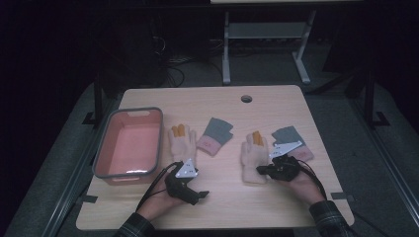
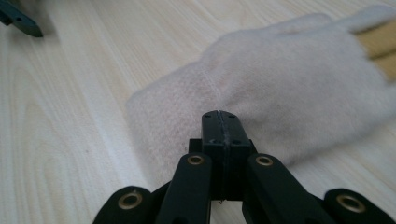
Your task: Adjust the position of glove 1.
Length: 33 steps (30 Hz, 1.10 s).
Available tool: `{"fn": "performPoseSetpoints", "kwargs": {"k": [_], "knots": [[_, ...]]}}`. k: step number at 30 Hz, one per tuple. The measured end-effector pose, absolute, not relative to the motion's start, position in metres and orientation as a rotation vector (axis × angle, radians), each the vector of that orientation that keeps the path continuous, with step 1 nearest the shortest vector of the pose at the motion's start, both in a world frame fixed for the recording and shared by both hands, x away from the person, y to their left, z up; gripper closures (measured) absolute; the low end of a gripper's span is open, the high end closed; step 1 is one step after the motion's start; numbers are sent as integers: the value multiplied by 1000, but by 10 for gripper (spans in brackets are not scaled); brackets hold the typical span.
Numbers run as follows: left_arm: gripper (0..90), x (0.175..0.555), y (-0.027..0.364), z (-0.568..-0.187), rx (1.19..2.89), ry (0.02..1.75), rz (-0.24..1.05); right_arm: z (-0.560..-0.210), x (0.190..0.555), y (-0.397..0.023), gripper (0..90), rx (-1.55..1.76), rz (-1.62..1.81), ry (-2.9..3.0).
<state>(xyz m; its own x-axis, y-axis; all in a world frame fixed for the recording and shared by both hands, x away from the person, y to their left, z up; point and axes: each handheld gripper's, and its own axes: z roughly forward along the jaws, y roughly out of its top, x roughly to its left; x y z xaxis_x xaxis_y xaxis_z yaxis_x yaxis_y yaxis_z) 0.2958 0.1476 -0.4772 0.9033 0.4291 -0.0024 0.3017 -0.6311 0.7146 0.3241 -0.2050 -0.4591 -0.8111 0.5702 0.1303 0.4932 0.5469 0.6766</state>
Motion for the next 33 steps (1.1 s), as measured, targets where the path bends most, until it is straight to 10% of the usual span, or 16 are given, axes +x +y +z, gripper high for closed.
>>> {"fn": "performPoseSetpoints", "kwargs": {"k": [33], "knots": [[111,296,147,-477,2300,523,219,-451,358,-216,900,1038,1112,2533]]}}
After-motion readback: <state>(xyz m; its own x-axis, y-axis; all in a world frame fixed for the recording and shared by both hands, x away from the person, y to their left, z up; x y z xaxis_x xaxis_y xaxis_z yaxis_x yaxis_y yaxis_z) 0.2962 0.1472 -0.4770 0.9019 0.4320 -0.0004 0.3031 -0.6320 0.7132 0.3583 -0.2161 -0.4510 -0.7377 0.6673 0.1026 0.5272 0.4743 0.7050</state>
